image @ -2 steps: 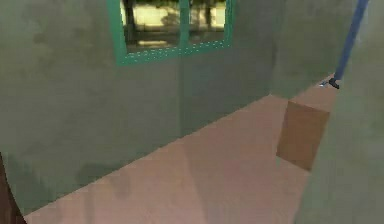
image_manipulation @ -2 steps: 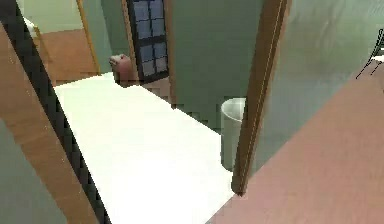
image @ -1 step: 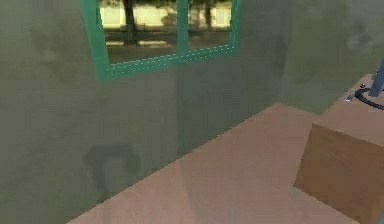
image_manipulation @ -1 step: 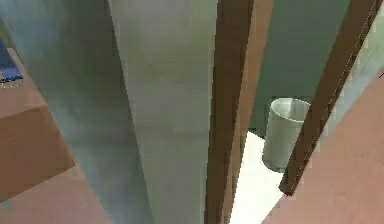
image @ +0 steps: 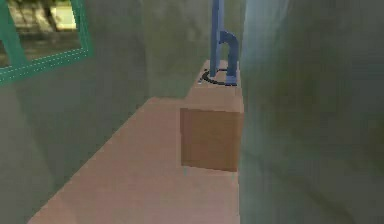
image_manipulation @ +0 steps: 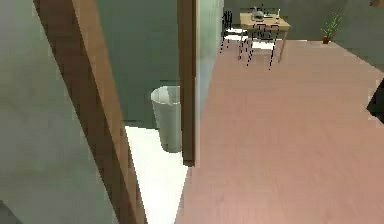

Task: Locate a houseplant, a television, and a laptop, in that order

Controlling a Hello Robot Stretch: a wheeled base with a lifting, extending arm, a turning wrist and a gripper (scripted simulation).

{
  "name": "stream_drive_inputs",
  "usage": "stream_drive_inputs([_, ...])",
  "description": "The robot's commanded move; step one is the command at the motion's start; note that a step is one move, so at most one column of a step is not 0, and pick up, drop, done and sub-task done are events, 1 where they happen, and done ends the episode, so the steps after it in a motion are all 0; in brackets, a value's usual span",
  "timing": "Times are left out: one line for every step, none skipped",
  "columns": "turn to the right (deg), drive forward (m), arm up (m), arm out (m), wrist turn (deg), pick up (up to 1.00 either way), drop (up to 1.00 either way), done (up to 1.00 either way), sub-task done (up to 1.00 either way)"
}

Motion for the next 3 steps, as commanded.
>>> stream_drive_inputs([0.0,1.0,0.0,0.0,0.0,0.0,0.0,0.0,0.0])
stream_drive_inputs([3.0,0.0,0.0,0.0,0.0,0.0,0.0,0.0,0.0])
stream_drive_inputs([0.0,0.15,0.0,0.0,0.0,0.0,0.0,0.0,0.0])
